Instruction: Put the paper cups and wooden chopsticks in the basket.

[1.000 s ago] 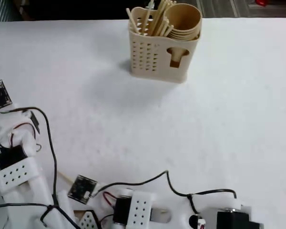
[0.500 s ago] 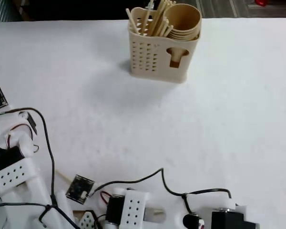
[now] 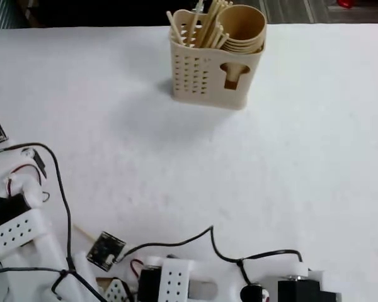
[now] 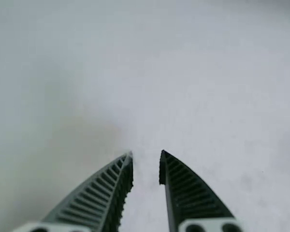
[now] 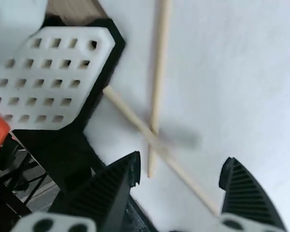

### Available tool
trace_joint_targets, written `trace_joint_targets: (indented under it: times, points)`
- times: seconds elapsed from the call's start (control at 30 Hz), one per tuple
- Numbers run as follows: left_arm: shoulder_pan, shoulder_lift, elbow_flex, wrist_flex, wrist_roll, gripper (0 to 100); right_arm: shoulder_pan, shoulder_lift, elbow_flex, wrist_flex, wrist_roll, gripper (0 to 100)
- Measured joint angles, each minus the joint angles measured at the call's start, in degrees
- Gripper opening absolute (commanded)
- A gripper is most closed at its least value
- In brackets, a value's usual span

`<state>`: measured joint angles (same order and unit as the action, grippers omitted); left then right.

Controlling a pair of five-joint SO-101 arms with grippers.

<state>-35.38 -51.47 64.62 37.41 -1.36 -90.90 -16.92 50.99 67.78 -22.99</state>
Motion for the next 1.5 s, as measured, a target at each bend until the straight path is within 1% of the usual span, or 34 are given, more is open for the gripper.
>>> trace_joint_targets:
  times: [0.13,0.33,0.4,0.53,0.6,0.93,1.03,1.13,1.23,1.5]
  points:
    - [1.05,0.0,0.0,0.0,0.0,11,-0.62,0.0,0.09,-1.41,-2.99,26.9]
    - [1.05,0.0,0.0,0.0,0.0,11,1.67,-0.09,2.2,-5.45,-2.99,26.5]
    - [1.05,0.0,0.0,0.0,0.0,11,2.81,-0.09,2.29,-5.8,-2.9,23.6]
    - [1.05,0.0,0.0,0.0,0.0,11,4.13,-0.09,2.29,-6.15,-2.81,13.9]
    - [1.05,0.0,0.0,0.0,0.0,11,4.84,-0.09,2.37,-6.15,-2.81,12.2]
    - [1.05,0.0,0.0,0.0,0.0,11,7.65,-0.18,3.08,-6.24,-2.64,12.5]
    - [2.64,-0.09,-0.09,0.09,0.0,11,15.03,1.05,2.81,-7.74,-1.05,12.5]
    - [3.43,0.09,0.0,0.62,0.0,11,17.93,1.05,4.13,-8.09,2.11,12.4]
    - [3.52,0.09,-0.09,0.62,0.0,11,18.46,0.88,4.57,-8.18,3.6,12.4]
    - [3.43,0.0,-0.09,0.62,0.0,11,18.64,0.53,4.92,-8.18,4.31,12.4]
